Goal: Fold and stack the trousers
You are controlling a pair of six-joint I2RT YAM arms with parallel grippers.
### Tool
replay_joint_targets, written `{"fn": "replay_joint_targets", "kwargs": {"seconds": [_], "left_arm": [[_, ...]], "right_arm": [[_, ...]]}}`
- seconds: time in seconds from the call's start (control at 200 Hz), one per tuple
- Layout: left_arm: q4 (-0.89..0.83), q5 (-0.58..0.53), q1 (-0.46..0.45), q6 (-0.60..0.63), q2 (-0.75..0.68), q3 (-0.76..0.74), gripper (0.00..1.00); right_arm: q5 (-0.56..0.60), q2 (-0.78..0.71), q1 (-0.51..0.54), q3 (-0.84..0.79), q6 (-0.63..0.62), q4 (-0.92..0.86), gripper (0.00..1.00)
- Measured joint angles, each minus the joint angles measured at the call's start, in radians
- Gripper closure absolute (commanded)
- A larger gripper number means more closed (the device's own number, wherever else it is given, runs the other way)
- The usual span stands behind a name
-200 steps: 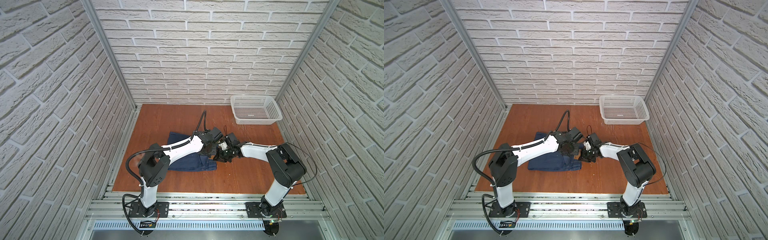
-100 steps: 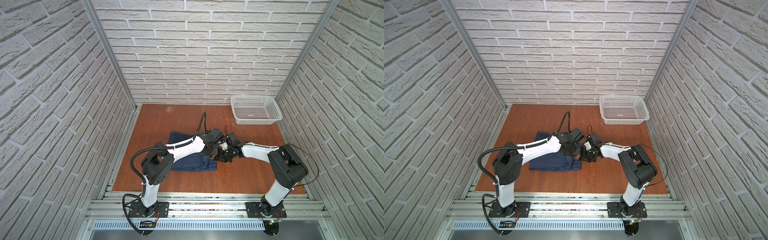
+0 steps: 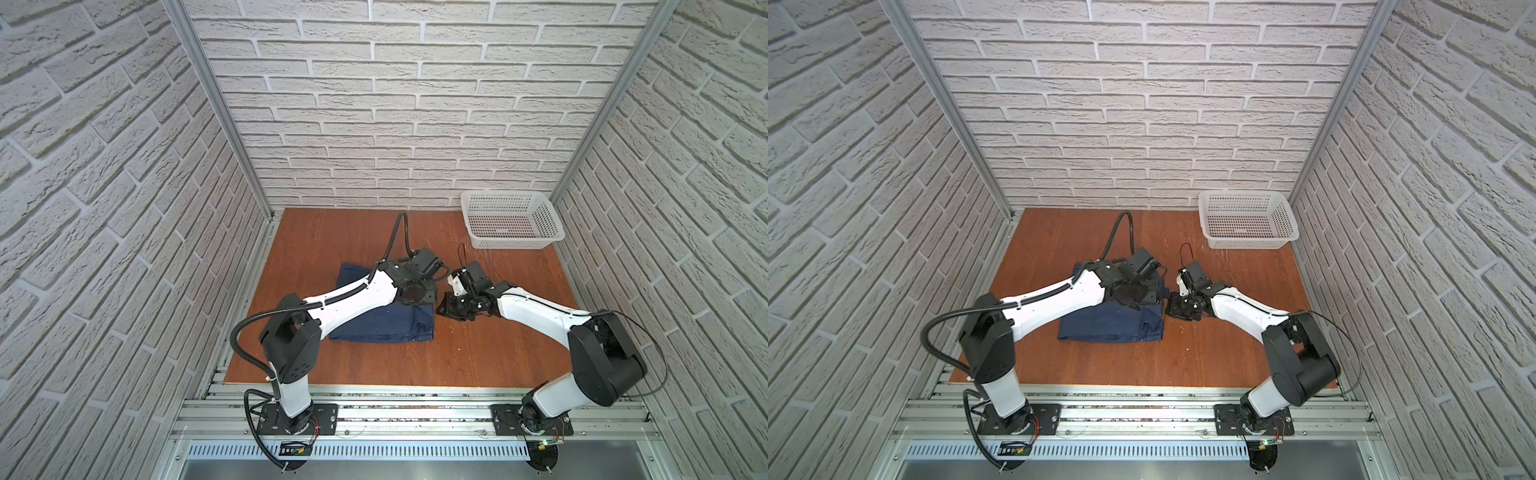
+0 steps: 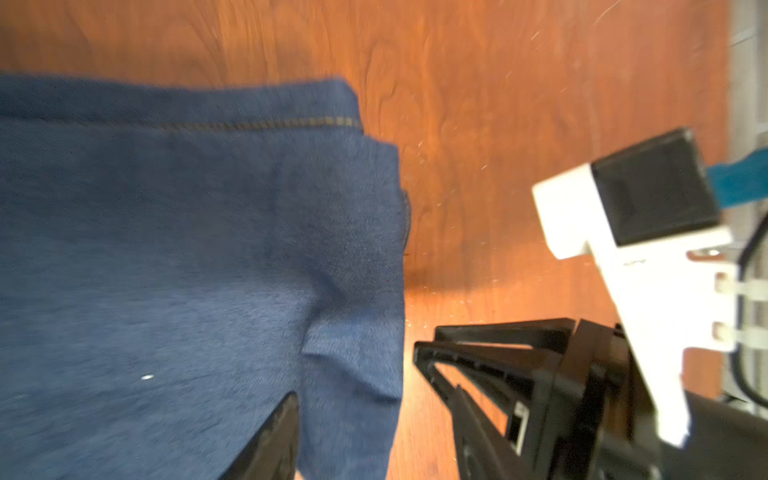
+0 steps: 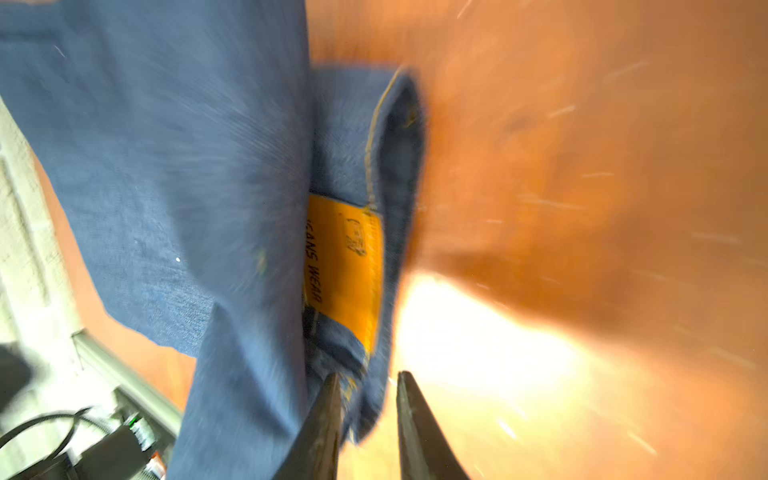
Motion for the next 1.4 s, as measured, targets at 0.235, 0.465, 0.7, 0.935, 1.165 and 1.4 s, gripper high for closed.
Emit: {"fn": "replay_joint_targets", "kwargs": {"seconds": [0.235, 0.465, 0.7, 0.935, 1.165, 1.4], "left_arm": [[0.008, -0.023, 0.122, 0.039, -0.211, -0.137, 0.37], [0.1, 0.063, 0.306, 0.064, -0.248, -0.364, 0.38], [0.175, 0.144, 0.453, 0.089, -0.248, -0.512, 0.38], [0.229, 0.183, 0.572, 0.131, -0.18, -0.591, 0.37], [0.254, 0.201, 0.582, 0.162, -0.127, -0.575, 0.37], [0.196, 0.183, 0.553, 0.182, -0.214, -0.563, 0.34]], "right_arm": [[0.051, -0.134, 0.002, 0.079, -0.037, -0.069, 0.75], [-0.098, 0.02, 0.045, 0.153, -0.02, 0.071, 0.78], [-0.152, 0.2, 0.046, 0.156, 0.019, 0.187, 0.79], [-0.121, 0.209, 0.012, -0.005, 0.008, 0.251, 0.79], [-0.121, 0.203, 0.0, -0.069, -0.008, 0.317, 0.77], [-0.08, 0.128, 0.001, -0.051, -0.041, 0.225, 0.75]]}}
